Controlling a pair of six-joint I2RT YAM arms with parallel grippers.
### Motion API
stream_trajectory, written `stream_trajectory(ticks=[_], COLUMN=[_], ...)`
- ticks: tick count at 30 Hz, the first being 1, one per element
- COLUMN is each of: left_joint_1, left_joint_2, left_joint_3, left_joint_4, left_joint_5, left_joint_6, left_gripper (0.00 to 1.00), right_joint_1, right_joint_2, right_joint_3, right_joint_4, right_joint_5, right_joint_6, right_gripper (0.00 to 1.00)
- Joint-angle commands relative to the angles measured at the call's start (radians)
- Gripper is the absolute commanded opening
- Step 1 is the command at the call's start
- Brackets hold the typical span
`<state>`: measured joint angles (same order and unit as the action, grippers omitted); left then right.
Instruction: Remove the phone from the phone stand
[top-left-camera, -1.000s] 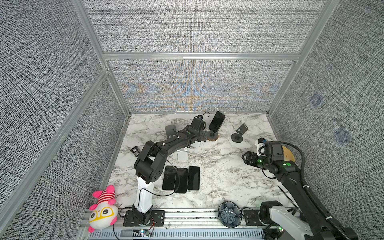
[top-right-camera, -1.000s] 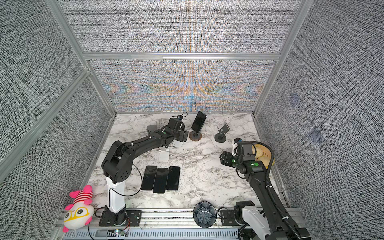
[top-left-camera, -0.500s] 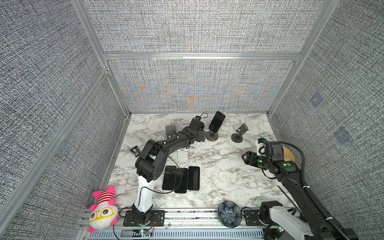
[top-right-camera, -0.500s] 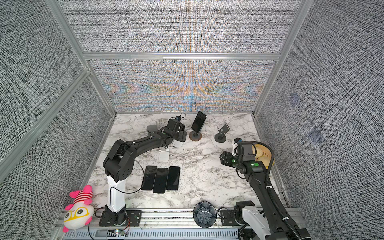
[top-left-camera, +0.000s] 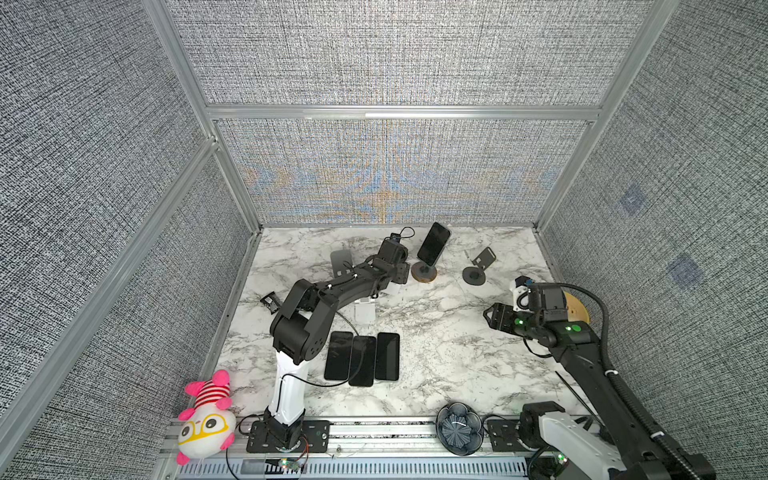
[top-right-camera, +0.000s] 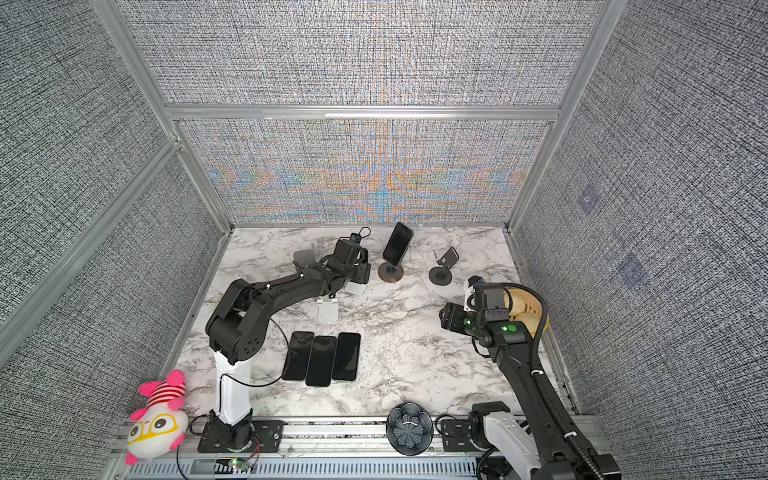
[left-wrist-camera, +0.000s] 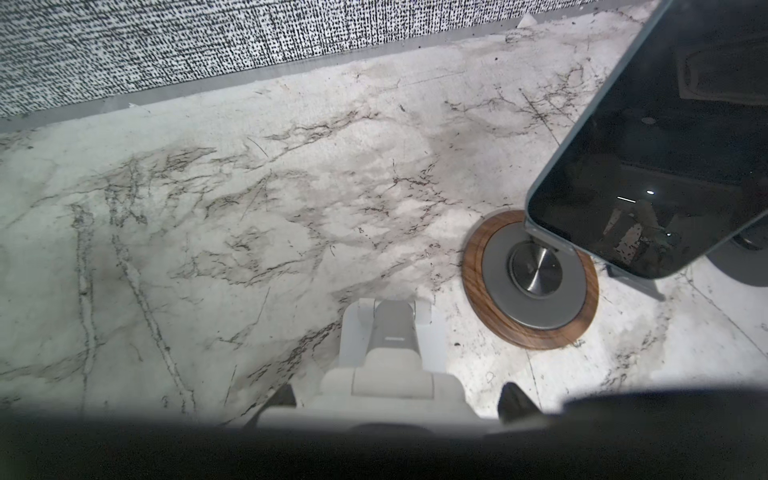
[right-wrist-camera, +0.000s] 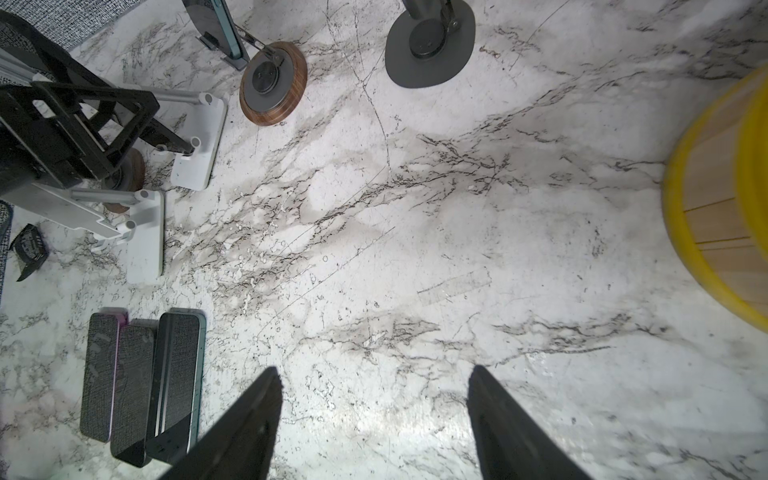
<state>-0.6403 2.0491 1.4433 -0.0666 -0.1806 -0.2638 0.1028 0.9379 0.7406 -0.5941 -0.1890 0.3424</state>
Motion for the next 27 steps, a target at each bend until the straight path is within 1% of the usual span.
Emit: stream_trajectory(ticks=[1, 11, 25, 27], left_joint_1=[0.001, 0.002, 0.003, 0.0], left_joint_2=[-0.019, -0.035, -0.058, -0.096], left_joint_3=[-0.001, 0.005, 0.002, 0.005], left_joint_4=[0.007, 0.004, 0.003, -0.016], left_joint_5=[0.003, 0.003, 0.039, 0.04], left_joint_6=[-0.007, 0.001, 0.01, 0.008], left_gripper=[0.74, 0.73, 0.72, 0.72], right_joint_1=[0.001, 0.0, 0.001, 0.0], right_joint_2=[0.001, 0.007, 0.013, 0.016], right_joint_3=[0.0, 0.001, 0.002, 0.003], right_joint_4=[0.012, 0.012, 0.024, 0.027], right_joint_5=[-0.004, -0.013, -0.042, -0.046], right_joint_6=[0.0, 0.001, -0.002, -0.001], right_gripper=[0.72, 0.72, 0.72, 0.72])
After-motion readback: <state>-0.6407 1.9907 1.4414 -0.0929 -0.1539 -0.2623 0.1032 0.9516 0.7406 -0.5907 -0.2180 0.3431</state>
